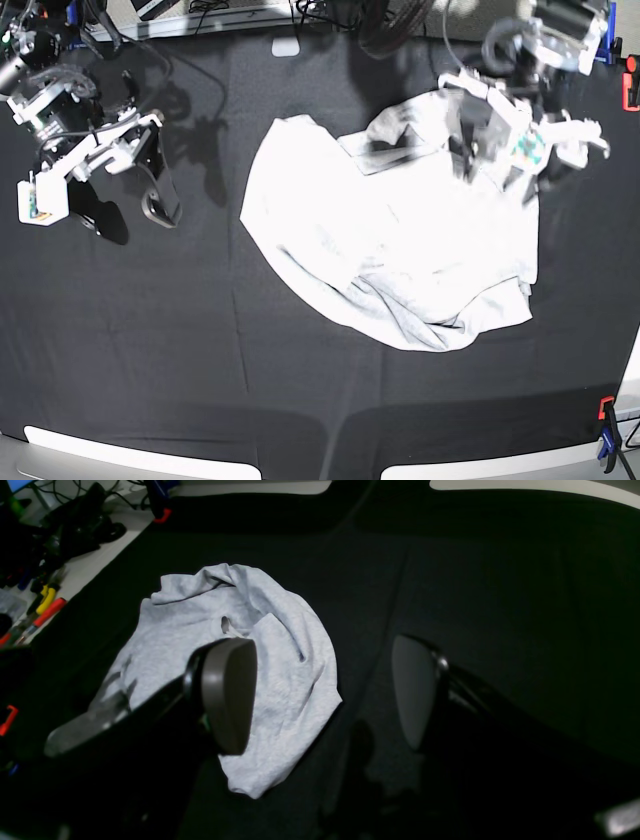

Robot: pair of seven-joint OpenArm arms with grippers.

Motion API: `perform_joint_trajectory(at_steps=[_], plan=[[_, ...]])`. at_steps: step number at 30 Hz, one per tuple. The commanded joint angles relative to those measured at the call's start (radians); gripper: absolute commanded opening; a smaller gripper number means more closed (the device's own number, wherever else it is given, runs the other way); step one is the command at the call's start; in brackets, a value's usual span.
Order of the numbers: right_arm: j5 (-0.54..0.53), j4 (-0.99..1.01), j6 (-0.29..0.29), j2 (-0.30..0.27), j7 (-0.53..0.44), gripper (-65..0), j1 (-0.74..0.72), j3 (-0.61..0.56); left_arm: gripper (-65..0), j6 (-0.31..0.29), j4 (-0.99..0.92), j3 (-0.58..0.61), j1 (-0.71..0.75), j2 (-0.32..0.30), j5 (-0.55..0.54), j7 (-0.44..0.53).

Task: Layout the t-shirt on the table in an organized manner, then fold the t-shirt properly
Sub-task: 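Move both grippers from rest toward the crumpled white t-shirt, then lower the right gripper onto the shirt and pinch a fold of fabric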

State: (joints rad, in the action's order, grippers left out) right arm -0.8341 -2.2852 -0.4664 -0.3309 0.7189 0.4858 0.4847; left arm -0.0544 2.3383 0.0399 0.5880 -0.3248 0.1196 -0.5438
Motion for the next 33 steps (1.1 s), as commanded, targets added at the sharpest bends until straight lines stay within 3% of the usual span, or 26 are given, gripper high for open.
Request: perform_joint_trajectory(at_steps=[1,7,12,19,24,27,31,33], plan=[[-0.006,-0.013,-0.006,-0.009,-0.028,-23.5,-0.024,0.006,-28.1,0.009,0.018,-0.002,-0.03,-0.005,0.003,0.008],[0.056,0.035,-0.006,-0.01,0.005,-23.5,-0.162,0.005,-28.1,0.01,0.018,-0.002,-0.168,-0.005,-0.008,-0.02],[0.058,0.202,-0.006,-0.01,0.032,-23.5,-0.243,-0.048,-28.1,0.008,0.018,-0.002,-0.191,-0.005,-0.141,-0.069],[0.146,0.503,-0.008,-0.01,0.039,-23.5,-0.346,-0.35,-28.1,0.007,0.018,-0.002,-0.189,-0.005,-0.174,-0.089],[0.235,0.641,-0.006,-0.006,-0.05,-23.5,-0.448,-0.558,-28.1,0.006,0.018,-0.002,-0.189,-0.005,-0.174,-0.089],[0.282,0.676,-0.006,0.031,-0.049,-23.5,-0.519,-0.658,-28.1,0.006,0.018,-0.002,-0.189,-0.005,-0.174,-0.089],[0.381,0.678,-0.005,0.127,-0.05,-23.5,-0.591,-0.755,-28.1,0.007,0.018,-0.002,-0.189,-0.005,-0.174,-0.089],[0.465,0.678,0.048,0.186,-0.061,-23.5,-0.619,-0.787,-28.1,0.006,0.018,-0.002,-0.189,-0.005,-0.174,-0.089]])
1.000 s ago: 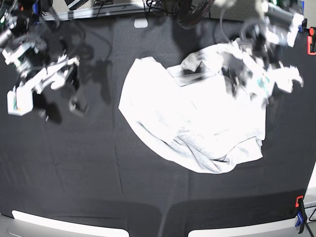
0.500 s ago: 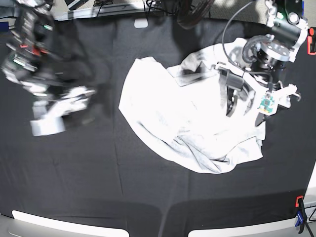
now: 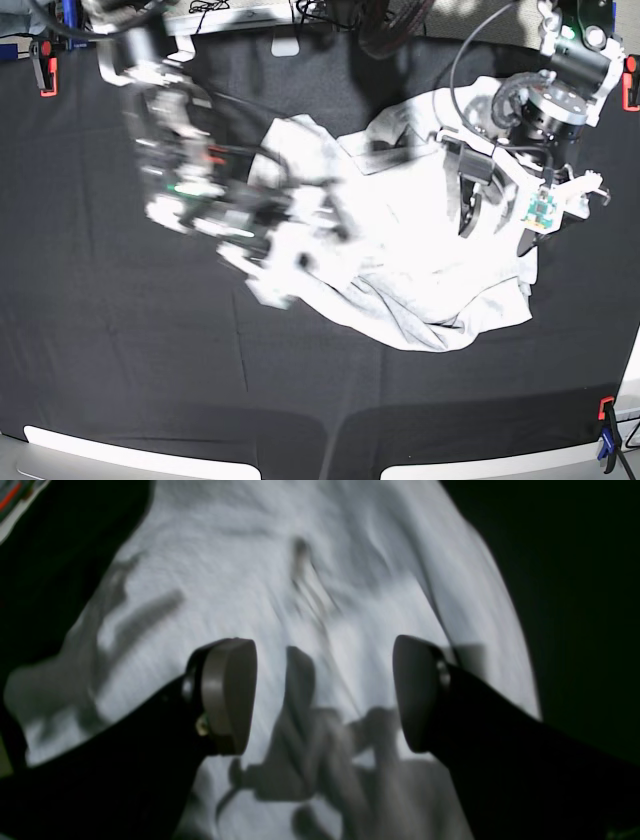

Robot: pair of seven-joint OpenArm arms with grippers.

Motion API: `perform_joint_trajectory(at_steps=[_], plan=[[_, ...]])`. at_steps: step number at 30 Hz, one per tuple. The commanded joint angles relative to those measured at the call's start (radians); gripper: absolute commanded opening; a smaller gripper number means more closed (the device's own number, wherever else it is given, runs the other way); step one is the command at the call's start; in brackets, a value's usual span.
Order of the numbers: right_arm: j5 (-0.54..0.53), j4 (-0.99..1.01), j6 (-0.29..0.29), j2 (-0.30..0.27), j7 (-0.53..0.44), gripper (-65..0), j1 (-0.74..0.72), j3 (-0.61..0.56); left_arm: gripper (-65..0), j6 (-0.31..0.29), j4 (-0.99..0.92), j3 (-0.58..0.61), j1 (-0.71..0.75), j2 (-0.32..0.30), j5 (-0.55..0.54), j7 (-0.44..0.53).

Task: Layout the t-shirt on the table in an organized manner, then fold the t-shirt properly
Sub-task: 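Lower the right gripper onto the shirt and pinch a fold of fabric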

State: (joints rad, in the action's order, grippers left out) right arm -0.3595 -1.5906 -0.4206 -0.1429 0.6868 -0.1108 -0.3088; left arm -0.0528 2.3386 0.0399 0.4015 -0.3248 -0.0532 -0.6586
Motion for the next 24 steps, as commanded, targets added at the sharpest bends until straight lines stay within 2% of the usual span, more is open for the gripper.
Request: perform_joint_trajectory(at_steps=[1,4,6,10,12,17,24], plan=[[0.033,-0.017,0.052,0.029,-0.037,-23.5,-0.032,-0.003,-28.1,0.005,0.018,-0.002,-0.002,-0.005,-0.001,0.026],[0.17,-0.017,0.185,0.116,-0.083,-23.5,-0.042,-0.005,-28.1,0.005,0.018,-0.002,-0.002,-0.005,-0.001,0.026],[0.255,-0.013,0.241,0.164,-0.103,-23.6,-0.042,-0.005,-28.1,0.005,0.018,-0.002,-0.002,-0.005,-0.001,0.026],[0.37,0.049,0.246,0.243,-0.112,-23.7,-0.047,-0.005,-28.1,0.005,0.018,-0.002,-0.002,-0.005,-0.001,0.026],[0.413,0.119,0.245,0.264,-0.112,-23.7,-0.064,-0.005,-28.1,0.005,0.018,-0.002,-0.002,-0.005,-0.001,0.025],[0.413,0.316,0.245,0.262,-0.089,-23.7,-0.149,-0.005,-28.1,0.005,0.018,-0.002,-0.002,-0.005,-0.001,0.021],[0.46,0.34,0.245,0.256,0.019,-23.7,-0.163,-0.006,-28.1,0.005,0.018,-0.002,-0.002,-0.005,-0.001,0.021]])
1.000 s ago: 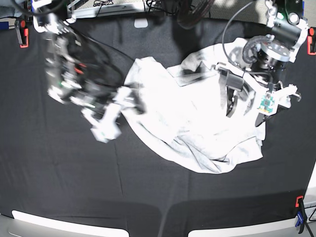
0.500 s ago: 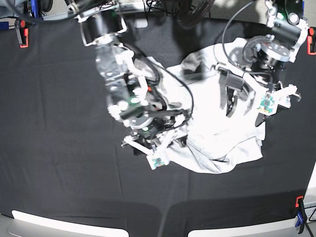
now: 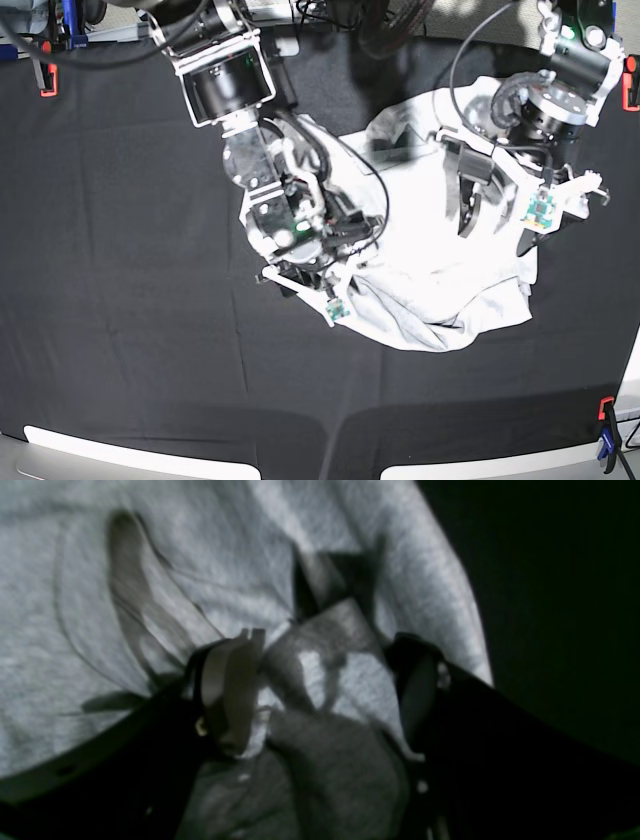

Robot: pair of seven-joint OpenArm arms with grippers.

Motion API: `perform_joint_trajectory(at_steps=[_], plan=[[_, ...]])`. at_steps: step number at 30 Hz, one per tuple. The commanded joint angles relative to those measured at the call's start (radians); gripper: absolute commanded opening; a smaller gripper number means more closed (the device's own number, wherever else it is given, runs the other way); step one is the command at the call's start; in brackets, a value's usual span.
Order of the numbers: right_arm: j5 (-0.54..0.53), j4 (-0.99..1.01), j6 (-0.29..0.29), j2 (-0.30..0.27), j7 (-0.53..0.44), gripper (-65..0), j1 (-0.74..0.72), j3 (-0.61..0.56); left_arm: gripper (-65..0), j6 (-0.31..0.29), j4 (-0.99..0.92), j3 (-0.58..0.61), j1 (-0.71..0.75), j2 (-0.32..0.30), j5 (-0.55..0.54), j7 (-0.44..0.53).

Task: Layout the t-shirt on the table in an organized manner, then fold the t-shirt properly
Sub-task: 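Lower the right gripper onto the shirt and pinch a fold of fabric, then lift the pinched fabric with the right gripper and drag it outward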

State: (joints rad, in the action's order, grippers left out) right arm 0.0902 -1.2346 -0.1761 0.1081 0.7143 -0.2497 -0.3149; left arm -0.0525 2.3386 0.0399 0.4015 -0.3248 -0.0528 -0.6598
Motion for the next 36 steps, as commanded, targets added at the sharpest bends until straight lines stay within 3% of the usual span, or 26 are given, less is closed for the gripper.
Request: perform_joint_trajectory(at_steps=[1,6,12,16,20,27,30,36], plan=[[0.012,-0.016,0.001,0.003,0.019,-23.7,-0.024,0.0,-28.1,0.005,0.018,-0.002,-0.002,-0.005,-0.002,0.023],[0.008,-0.021,-0.001,0.003,0.075,-26.3,-0.016,0.0,-28.1,0.005,0.018,-0.002,-0.002,-0.005,-0.002,0.023],[0.01,-0.076,-0.003,-0.004,0.118,-54.5,-0.015,0.0,-28.1,0.005,0.018,-0.002,-0.002,-0.005,-0.002,0.023],[0.016,-0.157,-0.033,-0.006,0.151,-65.0,-0.012,0.0,-28.1,0.005,0.018,-0.002,-0.002,-0.006,-0.002,0.023],[0.066,-0.245,-0.079,-0.006,0.171,-65.0,-0.007,0.0,-28.1,0.005,0.018,-0.002,-0.002,-0.006,-0.002,0.023],[0.09,-0.406,-0.08,-0.023,0.193,-65.0,0.043,0.0,-28.1,0.005,0.018,-0.002,-0.002,-0.006,-0.002,0.022],[0.09,-0.494,-0.083,-0.082,0.193,-65.0,0.065,0.0,-28.1,0.005,0.018,-0.002,-0.002,-0.005,-0.002,0.016],[0.09,-0.561,-0.082,-0.256,0.18,-65.0,0.045,0.0,-28.1,0.005,0.018,-0.002,-0.002,-0.005,-0.014,-0.003]])
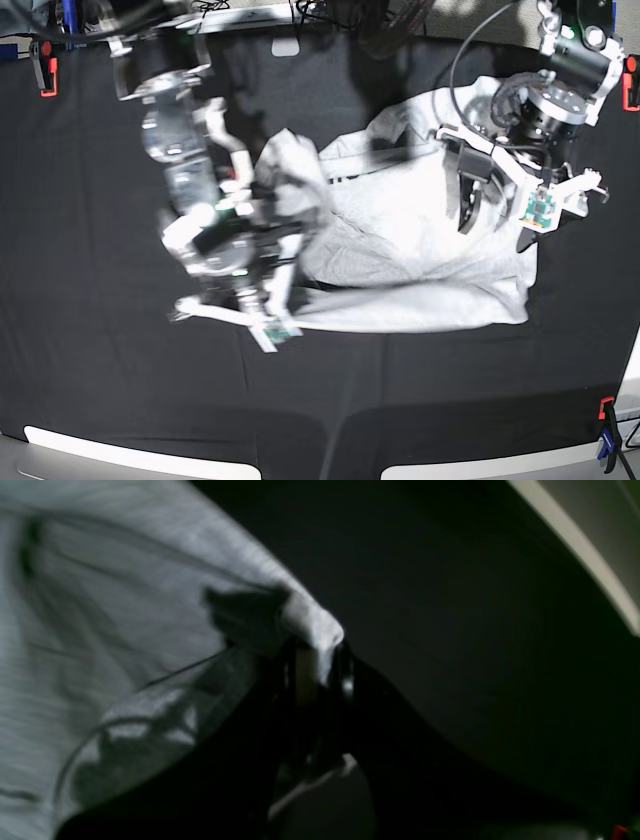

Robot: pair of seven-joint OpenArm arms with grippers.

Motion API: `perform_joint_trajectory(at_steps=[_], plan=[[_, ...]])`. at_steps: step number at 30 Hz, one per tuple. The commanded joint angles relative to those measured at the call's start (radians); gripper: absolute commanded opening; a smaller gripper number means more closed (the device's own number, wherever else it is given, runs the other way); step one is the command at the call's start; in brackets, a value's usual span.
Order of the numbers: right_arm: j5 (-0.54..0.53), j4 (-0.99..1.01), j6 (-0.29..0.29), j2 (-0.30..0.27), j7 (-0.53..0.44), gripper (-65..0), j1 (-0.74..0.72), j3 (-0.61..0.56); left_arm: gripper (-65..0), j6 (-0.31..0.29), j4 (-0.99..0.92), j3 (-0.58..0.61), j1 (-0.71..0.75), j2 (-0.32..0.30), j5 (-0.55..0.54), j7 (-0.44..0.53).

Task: Layout the t-shirt on the table in an organized manner, then fold the t-shirt properly
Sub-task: 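Lift the pinched fabric with the right gripper and drag it outward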

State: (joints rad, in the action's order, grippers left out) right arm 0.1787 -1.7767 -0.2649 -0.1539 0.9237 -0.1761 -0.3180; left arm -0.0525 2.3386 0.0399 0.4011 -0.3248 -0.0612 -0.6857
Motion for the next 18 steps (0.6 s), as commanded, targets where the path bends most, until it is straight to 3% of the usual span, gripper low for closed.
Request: perform_joint_trajectory(at_steps=[1,8,13,18], plan=[[0.002,-0.019,0.007,-0.016,-0.033,-65.0,-0.038,0.005,-28.1,0.005,0.018,-0.002,-0.002,-0.005,-0.024,0.023],[0.0,0.026,0.01,-0.113,-0.116,-65.0,-0.149,0.004,-28.1,0.004,0.018,-0.002,-0.002,-0.005,-0.105,0.083],[-0.03,0.237,0.011,-0.129,-0.154,-65.0,-0.306,0.004,-28.1,0.004,-0.005,-0.002,-0.002,-0.005,-0.105,0.055],[-0.029,0.48,0.011,-0.126,-0.257,-65.0,-0.473,0.004,-28.1,0.004,-0.03,-0.002,-0.002,-0.005,-0.104,0.05]])
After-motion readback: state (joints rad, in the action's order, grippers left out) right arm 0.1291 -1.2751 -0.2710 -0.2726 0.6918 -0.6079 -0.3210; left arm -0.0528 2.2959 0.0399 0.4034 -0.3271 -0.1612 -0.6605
